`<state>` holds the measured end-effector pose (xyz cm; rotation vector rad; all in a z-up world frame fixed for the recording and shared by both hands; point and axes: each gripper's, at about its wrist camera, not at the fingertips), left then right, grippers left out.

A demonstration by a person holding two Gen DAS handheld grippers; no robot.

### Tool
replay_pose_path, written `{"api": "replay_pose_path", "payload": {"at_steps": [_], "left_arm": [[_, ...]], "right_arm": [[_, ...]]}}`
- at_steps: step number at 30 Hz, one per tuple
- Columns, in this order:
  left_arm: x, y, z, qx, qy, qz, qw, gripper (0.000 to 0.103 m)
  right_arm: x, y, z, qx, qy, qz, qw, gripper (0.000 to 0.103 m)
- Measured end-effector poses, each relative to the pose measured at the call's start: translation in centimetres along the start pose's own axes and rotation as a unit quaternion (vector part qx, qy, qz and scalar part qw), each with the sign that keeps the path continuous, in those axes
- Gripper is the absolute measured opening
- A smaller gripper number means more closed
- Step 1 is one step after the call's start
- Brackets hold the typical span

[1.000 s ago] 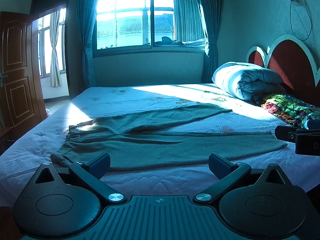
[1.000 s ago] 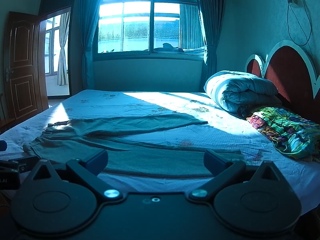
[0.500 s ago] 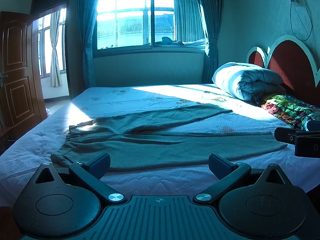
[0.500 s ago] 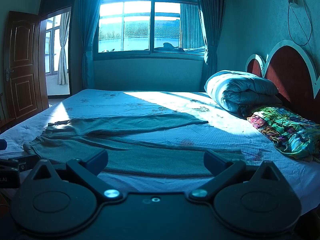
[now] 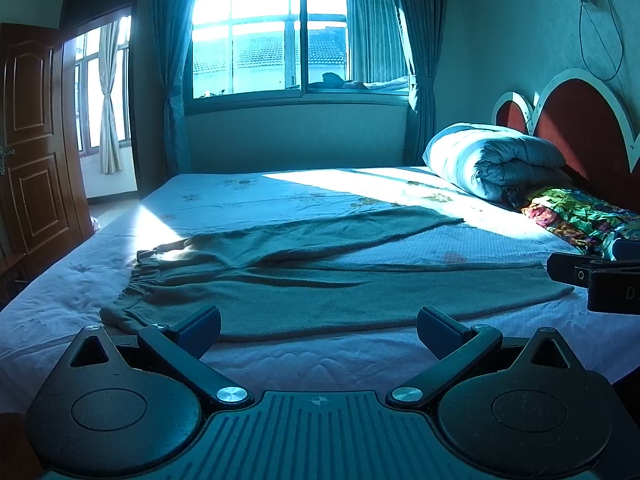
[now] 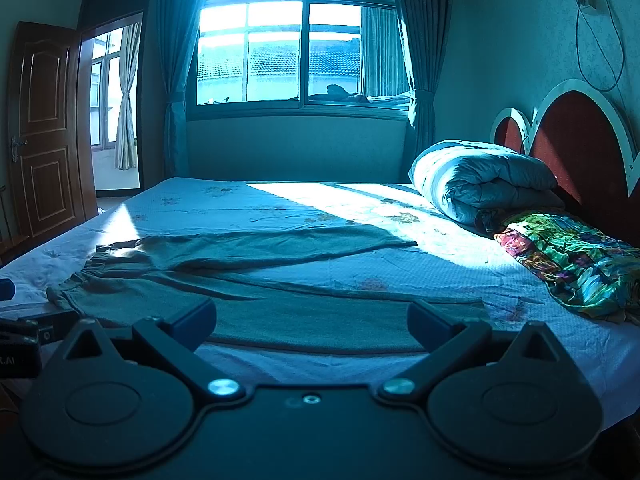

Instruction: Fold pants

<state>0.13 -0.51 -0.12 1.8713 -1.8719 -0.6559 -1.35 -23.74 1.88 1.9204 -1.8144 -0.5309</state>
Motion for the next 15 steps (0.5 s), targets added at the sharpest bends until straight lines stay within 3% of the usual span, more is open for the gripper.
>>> {"api": "replay_pose_path", "payload": {"at_steps": [11,15], "left_arm": [[0.0,-0.4,-0.2,-0.003,-0.003,-0.006,1.0000,0.103],[-1.0,-1.1,-0.7,0.001,-0.015,-0.035,0.9993,0.103]], "right_arm": [[-0.1,-0.1,0.0,-0.001,0.003,0.001,1.000,0.097],[-0.2,-1.0,-0.7,0.004,0.009,0.005,1.000,0.097]]}}
Point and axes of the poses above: each gripper's, at about its wrist camera, not at the fingertips, and y roughly against the way its jaws point, x to its right, z to its underside, and after that the axes turned 13 degrees about -x, right-handed
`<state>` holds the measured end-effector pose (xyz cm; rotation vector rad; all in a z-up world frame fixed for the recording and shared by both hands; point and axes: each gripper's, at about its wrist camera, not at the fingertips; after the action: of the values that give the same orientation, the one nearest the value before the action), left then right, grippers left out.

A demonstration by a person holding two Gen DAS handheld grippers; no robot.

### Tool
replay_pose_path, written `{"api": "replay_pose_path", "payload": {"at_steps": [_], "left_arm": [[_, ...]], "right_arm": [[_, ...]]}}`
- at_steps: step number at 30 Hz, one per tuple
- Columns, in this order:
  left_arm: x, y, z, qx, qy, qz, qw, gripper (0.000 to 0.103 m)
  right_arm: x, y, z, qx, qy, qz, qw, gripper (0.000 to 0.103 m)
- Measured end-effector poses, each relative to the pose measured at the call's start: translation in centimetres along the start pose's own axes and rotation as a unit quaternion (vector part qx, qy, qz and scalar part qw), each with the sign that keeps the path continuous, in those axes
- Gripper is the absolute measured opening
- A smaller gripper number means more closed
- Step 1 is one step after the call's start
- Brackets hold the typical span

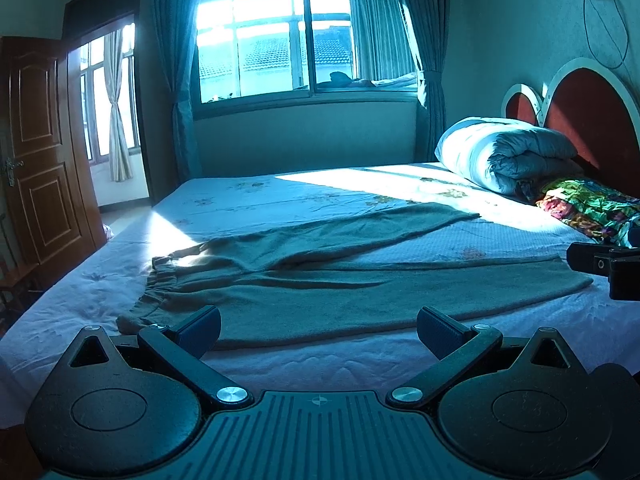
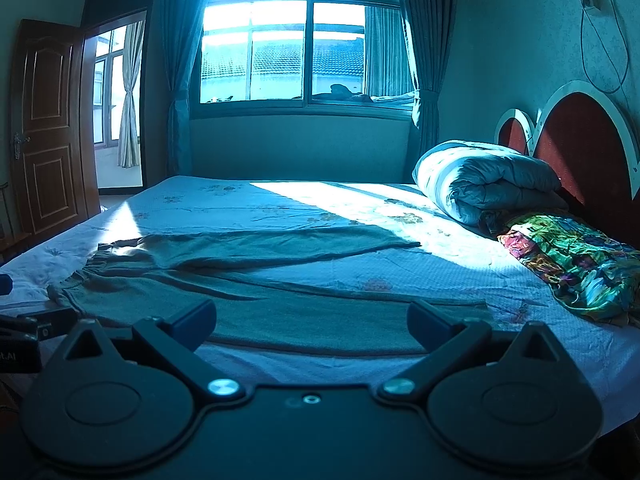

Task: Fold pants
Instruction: 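Move both tools toward the waistband of the green pants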

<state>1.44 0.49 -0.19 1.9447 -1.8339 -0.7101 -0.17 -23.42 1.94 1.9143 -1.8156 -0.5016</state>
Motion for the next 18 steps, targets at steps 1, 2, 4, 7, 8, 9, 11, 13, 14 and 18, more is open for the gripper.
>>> {"api": "replay_pose_path", "payload": {"at_steps": [1,2,4,7,8,9,11,13,14,18], "left_arm": [[-0.5,-0.4,-0.3,0.000,-0.004,-0.012,0.9999,0.103],[-1.0,-0.8,-0.7,0.001,-0.005,-0.020,0.9998,0.103],[-2.0,-1.7,-1.4,-0.001,-0.003,-0.028,0.9996,0.103],[-3.6,-3.4,-2.5,-0.011,0.012,-0.025,0.9995,0.103],[-4.0,-4.0,-2.7,-0.012,0.016,-0.027,0.9994,0.103],[-4.4,-4.6,-3.0,-0.015,0.019,-0.028,0.9993,0.103],[-5.2,-6.0,-3.6,-0.023,0.027,-0.033,0.9988,0.103],[-6.0,-7.4,-4.1,-0.033,0.039,-0.035,0.9981,0.103],[-6.3,-8.0,-4.3,-0.036,0.044,-0.032,0.9978,0.103],[-7.9,-11.0,-5.0,-0.055,0.058,-0.031,0.9963,0.103]], "right_arm": [[0.0,-0.3,-0.4,0.002,-0.001,0.001,1.000,0.097],[0.0,-0.7,-0.9,0.002,-0.002,0.000,1.000,0.097],[-0.2,-1.3,-1.7,0.007,0.002,0.004,1.000,0.097],[-0.4,-2.7,-2.8,0.008,0.006,0.003,1.000,0.097],[-0.4,-3.1,-3.1,0.008,0.006,0.005,1.000,0.097],[-0.4,-3.5,-3.4,0.008,0.006,0.006,1.000,0.097],[-0.2,-4.3,-3.9,0.009,0.002,0.007,1.000,0.097],[-0.3,-5.2,-4.3,0.006,0.002,0.011,1.000,0.097],[-0.3,-5.8,-4.5,0.004,0.002,0.012,1.000,0.097],[-0.3,-7.9,-5.3,-0.001,-0.003,0.008,1.000,0.097]]}}
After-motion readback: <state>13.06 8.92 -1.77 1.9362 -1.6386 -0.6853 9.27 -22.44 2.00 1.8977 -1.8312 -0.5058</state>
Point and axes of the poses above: each gripper's, at about its wrist camera, not at the fingertips, and y roughly against the way its jaws point, x to its right, z to its underside, and after that the axes turned 13 degrees about -x, right-handed
